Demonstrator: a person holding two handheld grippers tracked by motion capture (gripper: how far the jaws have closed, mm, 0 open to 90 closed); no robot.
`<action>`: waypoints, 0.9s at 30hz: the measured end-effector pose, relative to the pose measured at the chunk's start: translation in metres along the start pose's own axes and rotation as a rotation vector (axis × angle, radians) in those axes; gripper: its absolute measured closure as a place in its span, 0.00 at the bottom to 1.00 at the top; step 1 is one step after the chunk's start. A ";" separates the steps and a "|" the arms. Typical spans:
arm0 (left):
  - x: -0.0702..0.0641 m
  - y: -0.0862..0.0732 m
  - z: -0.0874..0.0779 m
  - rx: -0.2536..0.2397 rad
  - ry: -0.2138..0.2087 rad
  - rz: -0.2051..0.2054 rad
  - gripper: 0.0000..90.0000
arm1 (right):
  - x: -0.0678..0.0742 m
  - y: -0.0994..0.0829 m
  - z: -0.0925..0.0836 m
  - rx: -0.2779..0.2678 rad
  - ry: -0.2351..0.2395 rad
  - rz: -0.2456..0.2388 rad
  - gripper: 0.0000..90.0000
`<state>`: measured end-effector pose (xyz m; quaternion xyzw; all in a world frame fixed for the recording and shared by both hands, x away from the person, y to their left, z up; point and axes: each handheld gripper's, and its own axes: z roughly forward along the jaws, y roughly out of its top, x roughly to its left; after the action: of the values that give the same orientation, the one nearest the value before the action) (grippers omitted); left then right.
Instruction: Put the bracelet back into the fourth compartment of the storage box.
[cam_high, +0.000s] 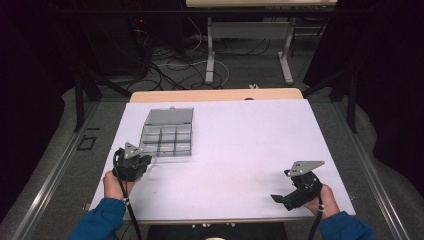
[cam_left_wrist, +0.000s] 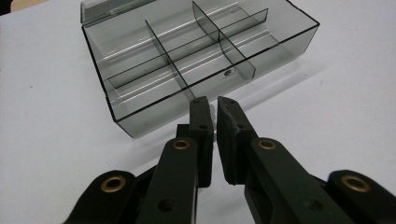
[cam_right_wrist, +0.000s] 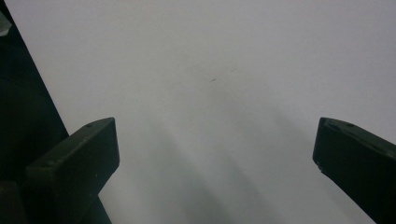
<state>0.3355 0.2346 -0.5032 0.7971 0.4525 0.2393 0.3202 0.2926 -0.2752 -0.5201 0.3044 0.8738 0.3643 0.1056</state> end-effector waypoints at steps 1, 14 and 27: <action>0.000 0.000 0.000 -0.006 -0.001 0.002 0.95 | 0.000 0.000 0.000 0.001 0.000 0.004 0.00; 0.001 0.005 -0.008 -0.038 0.005 -0.002 0.95 | -0.001 0.000 0.000 0.004 0.006 -0.007 0.00; -0.001 0.011 -0.013 -0.058 0.021 0.006 0.95 | -0.001 0.001 0.000 0.012 0.005 -0.008 0.00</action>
<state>0.3324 0.2334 -0.4864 0.7861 0.4465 0.2617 0.3378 0.2936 -0.2748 -0.5199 0.3008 0.8774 0.3593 0.1031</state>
